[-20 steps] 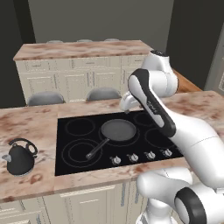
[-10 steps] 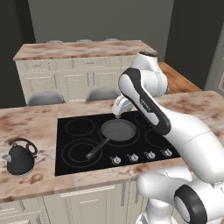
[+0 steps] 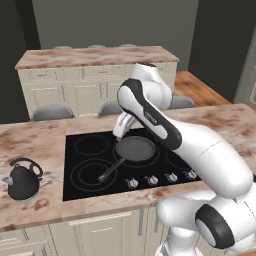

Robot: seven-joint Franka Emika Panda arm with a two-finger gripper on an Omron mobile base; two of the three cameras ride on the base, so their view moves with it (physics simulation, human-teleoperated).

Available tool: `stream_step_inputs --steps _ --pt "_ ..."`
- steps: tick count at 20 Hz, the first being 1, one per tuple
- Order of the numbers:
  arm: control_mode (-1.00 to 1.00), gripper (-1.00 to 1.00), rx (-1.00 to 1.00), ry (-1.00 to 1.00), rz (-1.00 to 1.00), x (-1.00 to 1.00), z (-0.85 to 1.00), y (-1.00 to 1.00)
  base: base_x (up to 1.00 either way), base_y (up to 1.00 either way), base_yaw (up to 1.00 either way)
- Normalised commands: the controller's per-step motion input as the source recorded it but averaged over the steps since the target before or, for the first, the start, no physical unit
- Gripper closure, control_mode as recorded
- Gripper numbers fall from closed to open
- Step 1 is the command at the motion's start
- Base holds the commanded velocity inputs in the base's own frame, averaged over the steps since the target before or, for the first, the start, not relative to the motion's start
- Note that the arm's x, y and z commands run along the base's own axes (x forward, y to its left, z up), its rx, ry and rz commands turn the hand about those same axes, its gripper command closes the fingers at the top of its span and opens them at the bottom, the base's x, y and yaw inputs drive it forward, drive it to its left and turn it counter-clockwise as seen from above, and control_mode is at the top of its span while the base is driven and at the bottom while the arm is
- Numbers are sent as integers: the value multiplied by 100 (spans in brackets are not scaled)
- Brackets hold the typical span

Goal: Pick the kettle from the counter and place it on a stove burner. Then turn the burner on.

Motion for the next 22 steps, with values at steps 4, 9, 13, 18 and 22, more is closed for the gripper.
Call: stream_step_inputs --steps 4,9,13,18,22 --pt "-100 -100 -2 1 20 0 -14 60 0 0 0" --pt "-100 -100 -3 0 18 0 -8 63 0 0 0" --pt "-100 -100 -2 0 17 0 -4 60 0 0 0" --pt "-100 -100 -1 0 15 0 -2 58 0 0 0" --pt "-100 -100 0 0 14 0 -1 58 0 0 0"
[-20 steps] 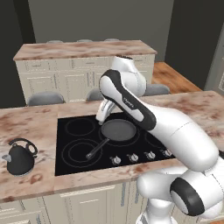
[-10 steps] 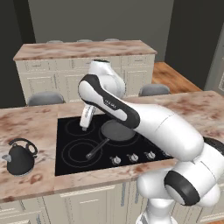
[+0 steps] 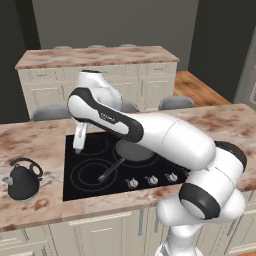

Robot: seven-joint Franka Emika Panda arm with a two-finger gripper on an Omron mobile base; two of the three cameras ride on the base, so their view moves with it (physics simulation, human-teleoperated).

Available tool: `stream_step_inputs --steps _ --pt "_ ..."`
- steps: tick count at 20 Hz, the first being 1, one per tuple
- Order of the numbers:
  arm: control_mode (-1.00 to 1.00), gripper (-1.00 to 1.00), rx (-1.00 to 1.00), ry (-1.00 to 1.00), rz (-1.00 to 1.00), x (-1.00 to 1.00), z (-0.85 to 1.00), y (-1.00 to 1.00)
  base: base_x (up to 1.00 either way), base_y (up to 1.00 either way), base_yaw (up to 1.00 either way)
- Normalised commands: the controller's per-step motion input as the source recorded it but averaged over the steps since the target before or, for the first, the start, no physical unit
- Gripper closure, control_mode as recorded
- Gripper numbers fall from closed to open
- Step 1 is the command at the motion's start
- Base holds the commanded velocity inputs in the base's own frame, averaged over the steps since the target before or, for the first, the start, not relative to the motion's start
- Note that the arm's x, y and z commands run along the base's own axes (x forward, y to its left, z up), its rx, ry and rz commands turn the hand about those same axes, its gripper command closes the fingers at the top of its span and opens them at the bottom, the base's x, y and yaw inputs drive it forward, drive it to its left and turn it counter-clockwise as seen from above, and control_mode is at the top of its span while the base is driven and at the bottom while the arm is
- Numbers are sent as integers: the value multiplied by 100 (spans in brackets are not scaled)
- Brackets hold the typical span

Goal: Pick the kettle from the counter and place it on a stove burner. Then turn the burner on.

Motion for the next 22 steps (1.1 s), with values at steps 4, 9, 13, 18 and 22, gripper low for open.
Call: stream_step_inputs --steps 4,9,13,18,22 --pt "-100 -100 0 0 13 0 -4 55 0 0 0" --pt "-100 -100 -3 0 9 0 -15 47 0 0 0" --pt "-100 -100 -4 0 0 3 -17 43 0 0 0" --pt "-100 -100 -1 0 0 11 -19 45 0 0 0" --pt "-100 -100 0 -1 0 13 -11 29 0 0 0"
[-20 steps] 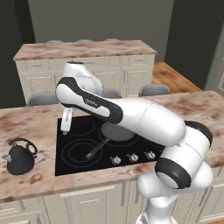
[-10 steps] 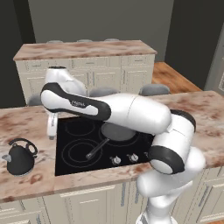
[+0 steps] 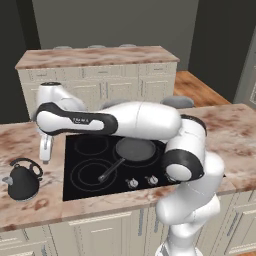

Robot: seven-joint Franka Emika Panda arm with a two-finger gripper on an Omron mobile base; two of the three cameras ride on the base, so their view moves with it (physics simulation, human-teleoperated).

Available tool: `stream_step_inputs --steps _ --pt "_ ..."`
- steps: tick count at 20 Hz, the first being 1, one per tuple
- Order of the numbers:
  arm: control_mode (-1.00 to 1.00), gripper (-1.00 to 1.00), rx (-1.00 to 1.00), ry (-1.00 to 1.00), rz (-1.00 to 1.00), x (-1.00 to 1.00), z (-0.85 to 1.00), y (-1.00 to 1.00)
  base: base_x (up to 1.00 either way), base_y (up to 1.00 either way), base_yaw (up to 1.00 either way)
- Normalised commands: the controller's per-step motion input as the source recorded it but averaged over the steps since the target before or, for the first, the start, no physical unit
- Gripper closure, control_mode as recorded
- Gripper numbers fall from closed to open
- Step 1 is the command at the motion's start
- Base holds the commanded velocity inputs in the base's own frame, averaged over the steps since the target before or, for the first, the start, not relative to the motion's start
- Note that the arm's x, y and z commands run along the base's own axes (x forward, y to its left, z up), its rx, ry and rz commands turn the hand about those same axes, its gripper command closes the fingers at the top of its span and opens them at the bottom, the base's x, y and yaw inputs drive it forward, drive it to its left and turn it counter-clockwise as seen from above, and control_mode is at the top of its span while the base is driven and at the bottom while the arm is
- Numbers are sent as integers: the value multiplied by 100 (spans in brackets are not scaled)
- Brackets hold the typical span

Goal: Pick the kettle from the counter and place it on a stove burner. Then turn the burner on.

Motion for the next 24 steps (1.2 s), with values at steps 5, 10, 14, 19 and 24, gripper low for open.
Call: stream_step_inputs --steps 5,10,14,19,24 --pt "-100 -100 0 -2 0 18 -9 6 0 0 0" --pt "-100 -100 0 0 0 30 -27 0 0 0 0" --pt "-100 -100 0 0 0 37 -38 0 0 0 0" --pt "-100 -100 0 0 0 38 -39 8 0 0 0" --pt "-100 -100 0 0 0 29 -31 24 0 0 0"
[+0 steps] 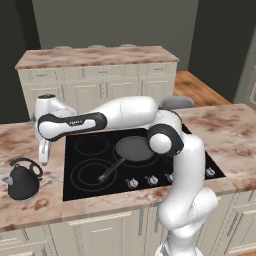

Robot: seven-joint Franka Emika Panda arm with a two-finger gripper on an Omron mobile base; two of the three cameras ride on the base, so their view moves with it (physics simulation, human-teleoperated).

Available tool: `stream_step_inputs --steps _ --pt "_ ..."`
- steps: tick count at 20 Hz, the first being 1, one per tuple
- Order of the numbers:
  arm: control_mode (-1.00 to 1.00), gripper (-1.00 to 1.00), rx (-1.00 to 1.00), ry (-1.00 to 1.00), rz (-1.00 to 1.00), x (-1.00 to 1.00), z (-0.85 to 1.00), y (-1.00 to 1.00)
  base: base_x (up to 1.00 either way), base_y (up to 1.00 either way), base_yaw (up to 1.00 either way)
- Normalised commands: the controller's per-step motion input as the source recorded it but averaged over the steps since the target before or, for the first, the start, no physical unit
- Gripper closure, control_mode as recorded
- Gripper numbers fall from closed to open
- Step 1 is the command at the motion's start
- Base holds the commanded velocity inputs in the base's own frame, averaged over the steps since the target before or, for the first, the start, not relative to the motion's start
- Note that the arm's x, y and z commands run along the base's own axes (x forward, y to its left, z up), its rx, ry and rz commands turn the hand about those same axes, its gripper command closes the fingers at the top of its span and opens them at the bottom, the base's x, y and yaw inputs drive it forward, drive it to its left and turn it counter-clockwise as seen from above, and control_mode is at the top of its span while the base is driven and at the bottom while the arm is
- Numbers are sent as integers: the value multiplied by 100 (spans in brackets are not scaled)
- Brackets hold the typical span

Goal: Pick the kettle from the counter and place it on a stove burner. Then turn the burner on.

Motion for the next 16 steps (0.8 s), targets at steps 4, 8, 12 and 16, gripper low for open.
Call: stream_step_inputs --steps 4,8,12,16 --pt "-100 -100 0 0 0 24 -24 31 0 0 0" --pt "-100 -100 0 0 0 30 -21 35 0 0 0" --pt "-100 -100 0 0 0 35 -21 33 0 0 0" --pt "-100 -100 0 0 0 37 -19 29 0 0 0"
